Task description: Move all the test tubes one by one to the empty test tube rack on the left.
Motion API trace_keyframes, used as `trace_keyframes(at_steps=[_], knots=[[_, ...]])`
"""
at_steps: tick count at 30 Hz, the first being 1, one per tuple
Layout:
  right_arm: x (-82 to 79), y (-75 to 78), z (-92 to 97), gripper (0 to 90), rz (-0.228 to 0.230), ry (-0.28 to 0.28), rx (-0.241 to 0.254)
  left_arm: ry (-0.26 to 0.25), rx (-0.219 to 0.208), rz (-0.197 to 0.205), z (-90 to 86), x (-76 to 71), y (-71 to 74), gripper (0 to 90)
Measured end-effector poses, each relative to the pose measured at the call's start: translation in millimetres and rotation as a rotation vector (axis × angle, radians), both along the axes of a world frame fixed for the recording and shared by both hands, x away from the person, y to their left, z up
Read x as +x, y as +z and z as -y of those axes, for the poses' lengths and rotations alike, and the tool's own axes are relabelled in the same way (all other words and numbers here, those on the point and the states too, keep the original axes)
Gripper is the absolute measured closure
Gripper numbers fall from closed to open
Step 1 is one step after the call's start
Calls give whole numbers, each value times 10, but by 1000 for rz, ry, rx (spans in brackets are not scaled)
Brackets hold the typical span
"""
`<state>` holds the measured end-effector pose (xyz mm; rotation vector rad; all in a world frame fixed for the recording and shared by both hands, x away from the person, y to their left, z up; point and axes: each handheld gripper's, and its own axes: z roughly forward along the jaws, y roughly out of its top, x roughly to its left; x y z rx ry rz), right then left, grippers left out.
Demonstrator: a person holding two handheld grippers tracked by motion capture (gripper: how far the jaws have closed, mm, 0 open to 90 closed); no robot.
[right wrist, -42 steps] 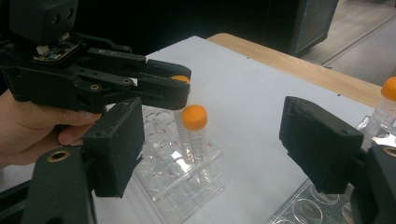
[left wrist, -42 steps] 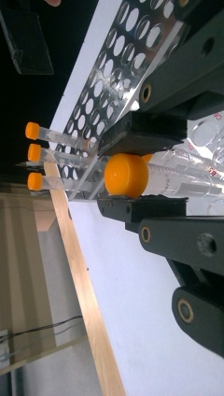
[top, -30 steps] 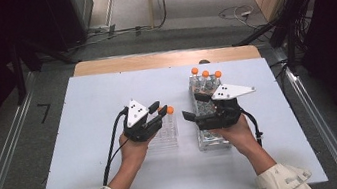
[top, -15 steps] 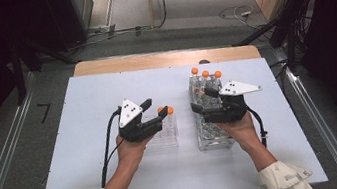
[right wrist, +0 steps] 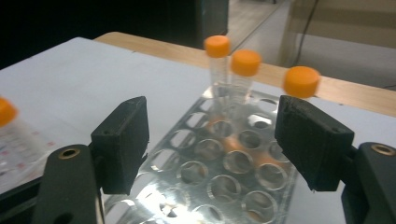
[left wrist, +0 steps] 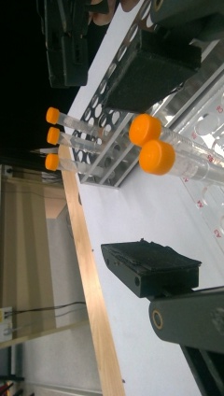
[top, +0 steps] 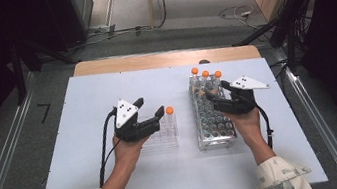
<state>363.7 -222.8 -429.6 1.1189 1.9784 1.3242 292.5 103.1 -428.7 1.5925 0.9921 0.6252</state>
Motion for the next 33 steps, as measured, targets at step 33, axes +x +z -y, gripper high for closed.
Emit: trace_keyframes(at_steps=[33], knots=[[452, -364, 67, 593, 21, -141, -40, 1, -7, -11, -25, 9, -18, 264]])
